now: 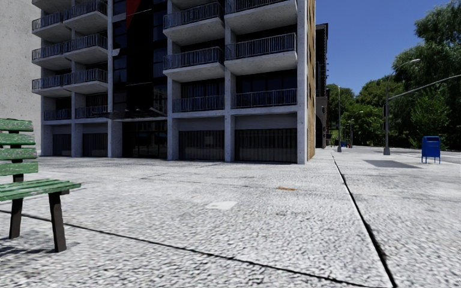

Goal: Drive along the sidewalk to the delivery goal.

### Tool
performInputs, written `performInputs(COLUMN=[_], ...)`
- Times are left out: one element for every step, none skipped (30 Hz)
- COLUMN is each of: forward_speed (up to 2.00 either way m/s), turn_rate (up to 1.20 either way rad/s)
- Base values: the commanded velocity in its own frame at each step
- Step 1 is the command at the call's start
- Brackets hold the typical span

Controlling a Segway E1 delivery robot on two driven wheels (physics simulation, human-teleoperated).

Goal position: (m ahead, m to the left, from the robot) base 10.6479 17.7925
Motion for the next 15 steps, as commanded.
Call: performInputs(forward_speed=[1.77, 1.86, 1.86, 1.88, 1.88, 1.87, 1.87, 1.87, 1.87, 1.87, 1.87, 1.87, 1.87, 1.85, 1.85], turn_rate=[0.00, 0.00, 0.00, 0.00, 0.00, 0.00, 0.00, 0.00, 0.00, 0.00, 0.00, 0.00, 0.00, 0.00, 0.00])
